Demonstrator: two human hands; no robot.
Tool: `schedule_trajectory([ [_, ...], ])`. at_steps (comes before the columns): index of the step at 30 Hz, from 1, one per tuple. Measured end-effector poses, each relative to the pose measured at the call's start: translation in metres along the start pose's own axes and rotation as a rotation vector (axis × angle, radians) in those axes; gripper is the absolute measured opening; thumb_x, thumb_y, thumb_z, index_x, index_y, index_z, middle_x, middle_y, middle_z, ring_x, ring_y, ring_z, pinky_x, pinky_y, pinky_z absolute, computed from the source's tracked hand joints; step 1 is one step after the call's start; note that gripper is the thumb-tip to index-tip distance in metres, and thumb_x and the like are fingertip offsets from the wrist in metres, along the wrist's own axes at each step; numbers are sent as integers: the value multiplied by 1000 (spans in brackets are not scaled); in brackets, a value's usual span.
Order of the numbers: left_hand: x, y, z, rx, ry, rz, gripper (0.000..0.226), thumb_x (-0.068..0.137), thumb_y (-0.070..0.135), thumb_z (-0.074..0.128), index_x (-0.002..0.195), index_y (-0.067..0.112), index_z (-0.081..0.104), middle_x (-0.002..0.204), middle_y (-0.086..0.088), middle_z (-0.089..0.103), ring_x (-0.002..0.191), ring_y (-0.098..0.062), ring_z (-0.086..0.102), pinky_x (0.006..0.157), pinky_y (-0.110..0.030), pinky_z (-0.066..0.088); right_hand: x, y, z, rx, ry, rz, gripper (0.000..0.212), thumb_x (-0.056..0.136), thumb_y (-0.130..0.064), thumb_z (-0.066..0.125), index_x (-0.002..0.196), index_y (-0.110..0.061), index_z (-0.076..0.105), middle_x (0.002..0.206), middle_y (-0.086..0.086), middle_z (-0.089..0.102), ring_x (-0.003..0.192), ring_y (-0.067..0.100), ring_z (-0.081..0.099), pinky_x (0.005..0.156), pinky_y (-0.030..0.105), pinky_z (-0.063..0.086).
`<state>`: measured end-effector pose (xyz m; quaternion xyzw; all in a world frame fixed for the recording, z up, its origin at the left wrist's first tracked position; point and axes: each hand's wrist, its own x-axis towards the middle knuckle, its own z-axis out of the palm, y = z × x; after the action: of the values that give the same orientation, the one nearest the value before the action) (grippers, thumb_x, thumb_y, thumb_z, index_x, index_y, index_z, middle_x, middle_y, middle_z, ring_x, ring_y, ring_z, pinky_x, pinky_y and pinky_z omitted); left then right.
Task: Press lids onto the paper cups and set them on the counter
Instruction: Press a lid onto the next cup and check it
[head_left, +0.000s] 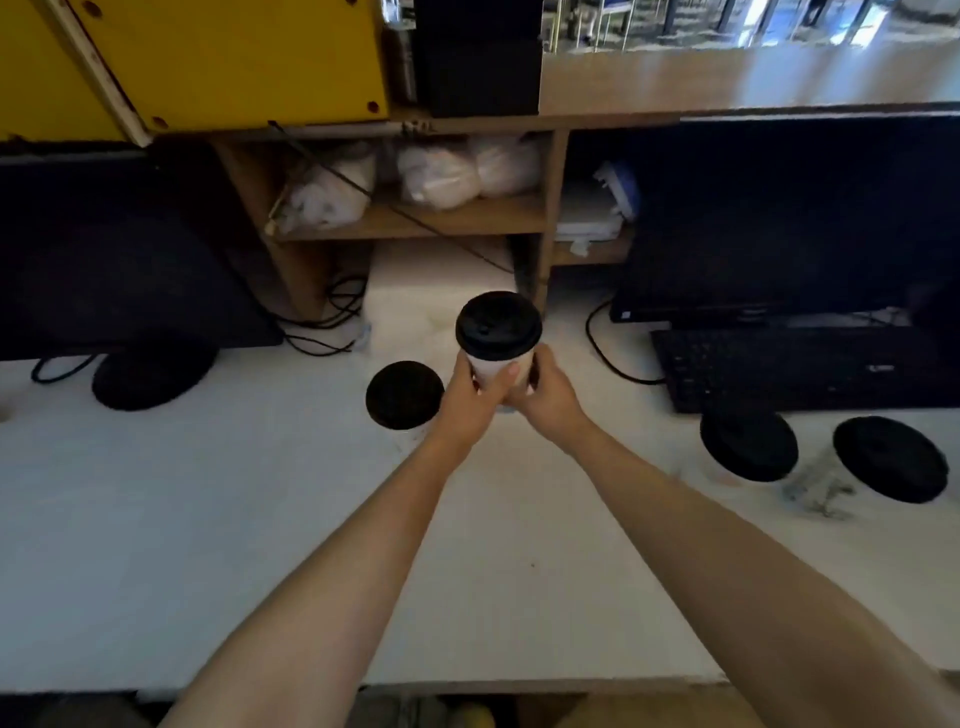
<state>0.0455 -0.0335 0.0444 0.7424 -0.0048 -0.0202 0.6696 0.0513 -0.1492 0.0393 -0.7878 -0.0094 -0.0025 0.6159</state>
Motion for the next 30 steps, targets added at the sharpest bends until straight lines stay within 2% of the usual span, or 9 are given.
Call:
schedule_trajectory([
  [2, -6, -24, -2, -32, 22, -13, 64, 89, 24, 61, 144, 14, 29, 141, -5, 46, 126, -17, 47, 96, -24, 43, -5, 22, 14, -6, -2, 10, 62, 76, -9, 75, 127, -5, 41, 121, 11, 56, 99, 17, 55, 62, 5, 46],
  [8, -16, -63, -3, -46, 65, -40, 63, 87, 22, 63, 141, 12, 33, 137, -3, 49, 124, -12, 48, 96, -14, 44, -11, 64, 34, 19, -21, 49, 69, 75, -9, 76, 132, -8, 38, 123, 4, 54, 104, 13, 54, 69, 3, 46],
  [11, -17, -72, -5, -52, 60, -45, 65, 86, 23, 65, 141, 12, 33, 139, -3, 48, 126, -12, 47, 103, -24, 42, -11, 72, 37, 42, -50, 41, 71, 75, -5, 75, 134, -7, 35, 128, 6, 51, 110, 14, 52, 75, 5, 47],
  [15, -18, -76, -7, -10, 68, -25, 67, 85, 26, 65, 142, 13, 32, 136, 3, 47, 125, -5, 46, 98, -10, 40, -9, 77, 39, 40, -72, 35, 75, 74, -5, 76, 135, -10, 32, 129, 4, 49, 113, 14, 51, 77, 4, 46],
  [17, -19, -78, -7, 8, 61, -21, 69, 84, 28, 65, 142, 13, 32, 139, 2, 46, 128, -7, 44, 101, -12, 39, -9, 78, 40, 30, -75, 43, 78, 74, -6, 77, 136, -11, 31, 130, 4, 49, 114, 14, 50, 79, 5, 46],
  [19, -20, -78, -8, 22, 43, -29, 70, 84, 31, 64, 143, 15, 31, 141, 2, 44, 131, -9, 41, 104, -16, 38, -8, 79, 39, 18, -89, 47, 80, 74, -6, 77, 138, -11, 28, 135, 6, 47, 117, 14, 49, 81, 8, 46],
  [23, -21, -75, -12, 93, 16, -42, 68, 86, 30, 63, 144, 16, 30, 138, 8, 44, 126, -4, 42, 93, -1, 36, -4, 74, 34, 9, -169, 111, 83, 76, -4, 75, 141, -10, 24, 138, 8, 44, 118, 16, 48, 91, 27, 49],
  [26, -24, -68, -12, 175, 4, -73, 57, 89, 31, 60, 139, 16, 36, 129, 8, 48, 117, -4, 46, 93, -12, 39, -3, 67, 27, -9, -237, 205, 80, 77, -2, 73, 141, -8, 25, 139, 12, 45, 124, 26, 48, 100, 44, 46],
  [30, -36, -63, -11, 398, -6, -261, 32, 94, 32, 51, 115, 8, 51, 114, -9, 58, 99, -18, 53, 75, -21, 41, -11, 53, 10, -48, -301, 309, 68, 80, 1, 67, 139, -4, 33, 142, 10, 42, 129, 26, 44, 101, 38, 44],
])
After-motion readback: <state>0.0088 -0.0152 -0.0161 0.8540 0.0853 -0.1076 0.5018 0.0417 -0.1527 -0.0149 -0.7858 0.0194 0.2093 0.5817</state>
